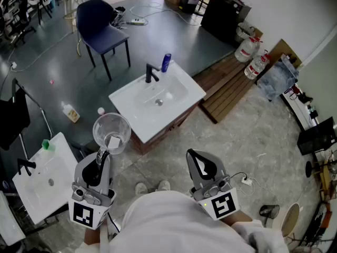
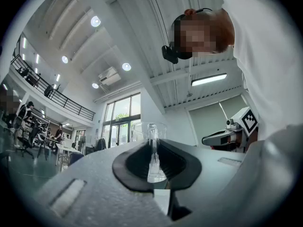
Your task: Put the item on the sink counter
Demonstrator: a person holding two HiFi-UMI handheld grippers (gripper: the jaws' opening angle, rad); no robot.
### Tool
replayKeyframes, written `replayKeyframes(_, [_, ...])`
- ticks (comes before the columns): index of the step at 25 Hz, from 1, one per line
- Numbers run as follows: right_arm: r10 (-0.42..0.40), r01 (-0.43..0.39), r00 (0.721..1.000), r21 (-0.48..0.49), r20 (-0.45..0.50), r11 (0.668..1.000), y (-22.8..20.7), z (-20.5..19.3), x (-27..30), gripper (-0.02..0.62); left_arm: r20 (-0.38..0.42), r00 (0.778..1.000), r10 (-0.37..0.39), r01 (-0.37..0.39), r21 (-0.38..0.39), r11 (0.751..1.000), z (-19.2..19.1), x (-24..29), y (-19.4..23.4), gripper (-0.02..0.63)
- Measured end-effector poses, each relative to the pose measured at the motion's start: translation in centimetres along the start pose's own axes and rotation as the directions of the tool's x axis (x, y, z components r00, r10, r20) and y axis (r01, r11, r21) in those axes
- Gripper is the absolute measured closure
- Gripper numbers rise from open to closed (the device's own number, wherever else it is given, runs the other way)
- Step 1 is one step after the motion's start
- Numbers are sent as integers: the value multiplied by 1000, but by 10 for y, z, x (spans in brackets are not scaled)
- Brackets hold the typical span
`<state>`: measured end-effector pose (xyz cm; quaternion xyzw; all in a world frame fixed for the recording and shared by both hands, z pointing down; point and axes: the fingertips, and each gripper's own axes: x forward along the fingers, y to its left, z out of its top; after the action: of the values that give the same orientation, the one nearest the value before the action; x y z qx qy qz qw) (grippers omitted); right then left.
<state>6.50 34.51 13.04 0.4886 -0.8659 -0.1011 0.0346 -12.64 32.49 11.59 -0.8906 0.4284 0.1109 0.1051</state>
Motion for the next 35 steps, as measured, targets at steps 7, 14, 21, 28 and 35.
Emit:
replayKeyframes(7, [-4,4,1000,-3,-8,1000,4,-2,5,591,23,1000,-5,5,-9,1000,1,-1,6,588])
replayKeyframes(14, [-17,17,1000,-9,-10,1000,3,-5,14,591,10,1000,-1,1,-22,1000,-7,2,15,588])
replayKeyframes(21, [-69,69,998,-5,-4,998,-5,-13,29,591,-6,1000,0,-1,-43,999,-25,12,29,588])
replayKeyframes(28, [-102,102,995,-26,1,994,-3,-20,50,591,9,1000,-14,14,-65,998,-46,24,49,588])
replayKeyframes(35, [-153,153,988,-22,-2,988,-14,-28,64,591,10,999,-35,36,-86,996,-63,42,62,588])
